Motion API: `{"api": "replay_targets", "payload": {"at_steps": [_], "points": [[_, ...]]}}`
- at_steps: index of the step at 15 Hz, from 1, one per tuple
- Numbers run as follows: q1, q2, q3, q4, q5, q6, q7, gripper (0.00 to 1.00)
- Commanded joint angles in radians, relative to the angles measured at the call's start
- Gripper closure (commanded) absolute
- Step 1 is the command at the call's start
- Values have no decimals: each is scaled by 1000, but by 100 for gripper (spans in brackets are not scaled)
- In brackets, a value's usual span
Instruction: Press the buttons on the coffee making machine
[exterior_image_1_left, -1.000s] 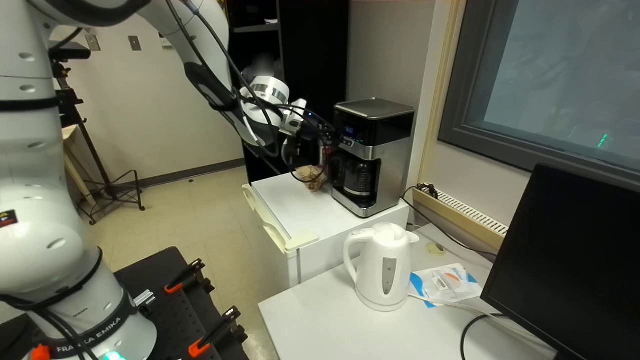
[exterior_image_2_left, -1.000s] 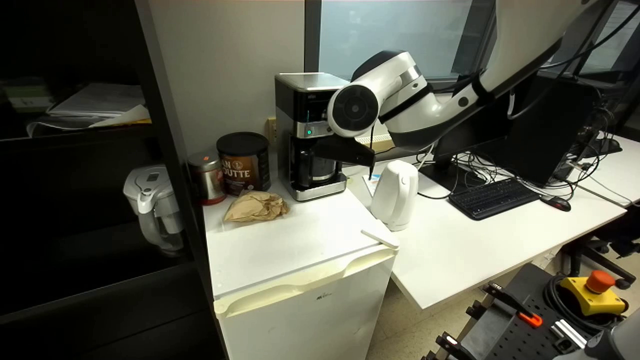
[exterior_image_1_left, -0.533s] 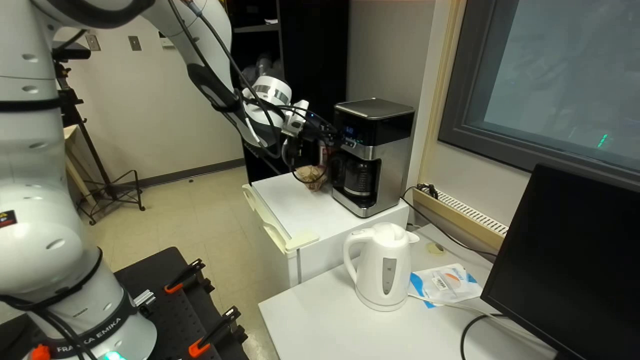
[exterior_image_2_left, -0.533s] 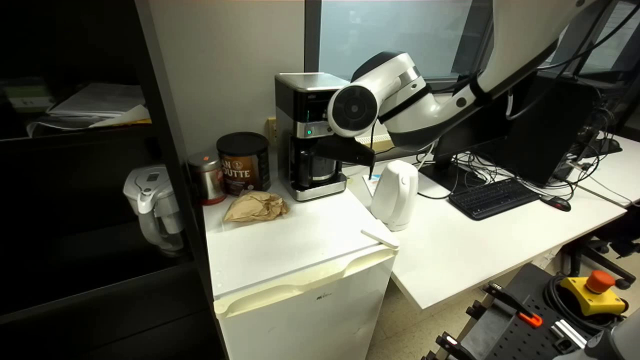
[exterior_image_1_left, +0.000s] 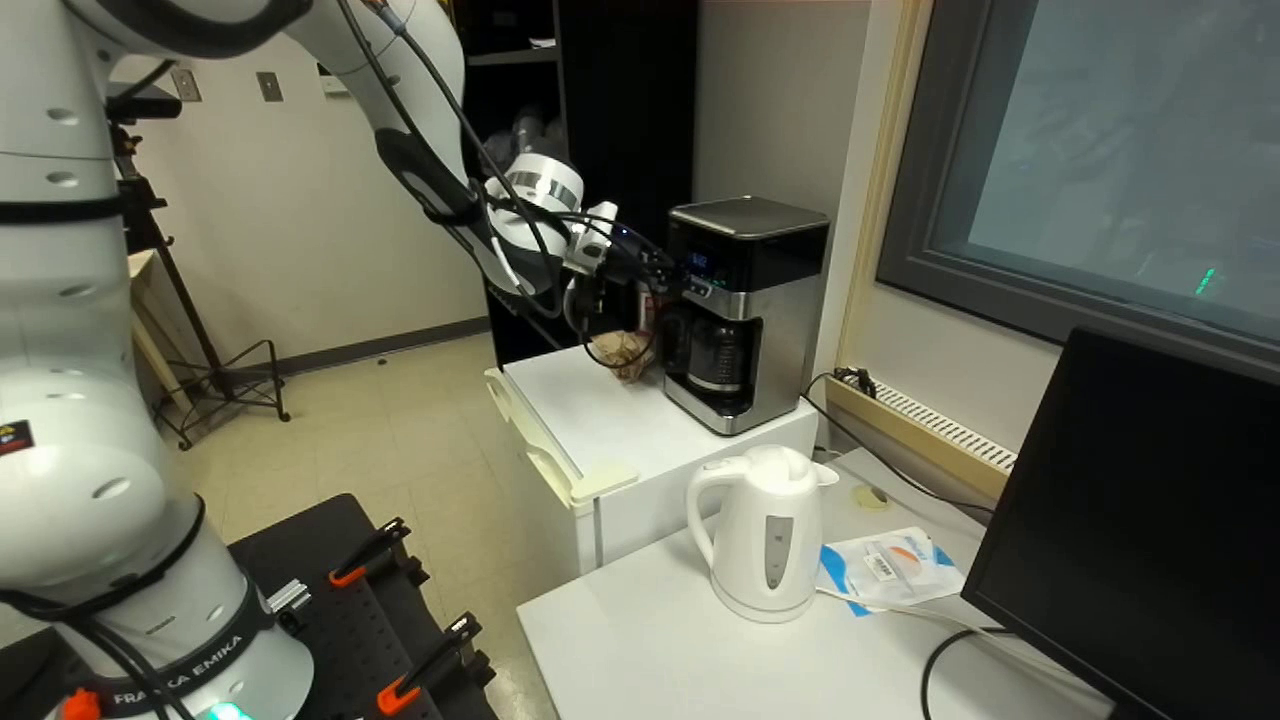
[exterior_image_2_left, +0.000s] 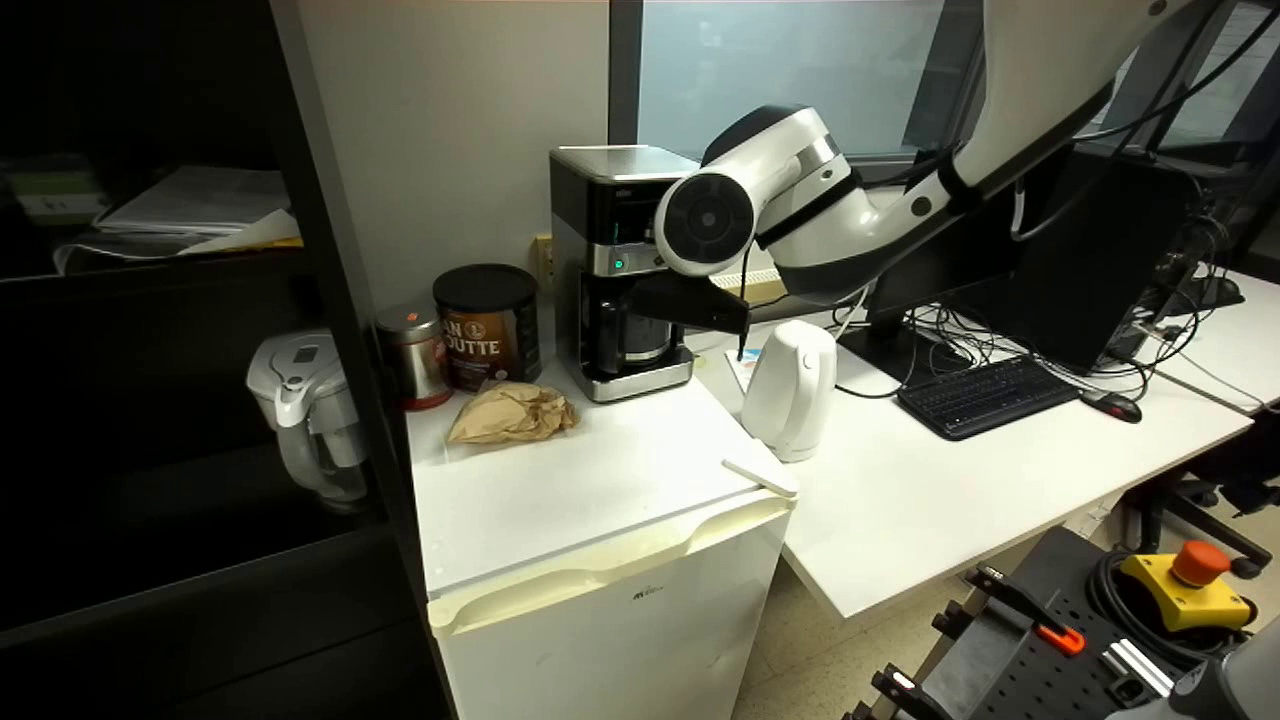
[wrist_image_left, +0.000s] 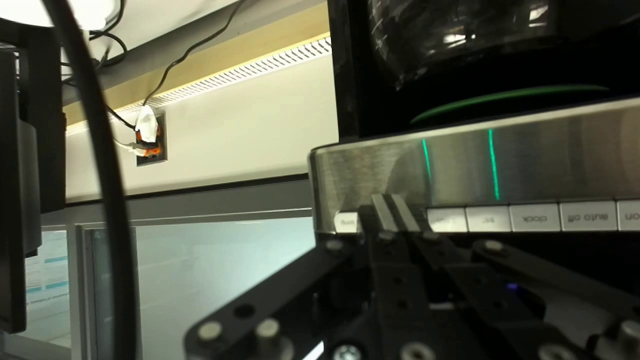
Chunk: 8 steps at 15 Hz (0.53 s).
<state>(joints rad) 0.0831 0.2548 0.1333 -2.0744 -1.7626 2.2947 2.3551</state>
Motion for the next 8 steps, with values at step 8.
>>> {"api": "replay_targets", "payload": {"at_steps": [8], "points": [[-3,40,-6,50,-13,12,2,100]]}}
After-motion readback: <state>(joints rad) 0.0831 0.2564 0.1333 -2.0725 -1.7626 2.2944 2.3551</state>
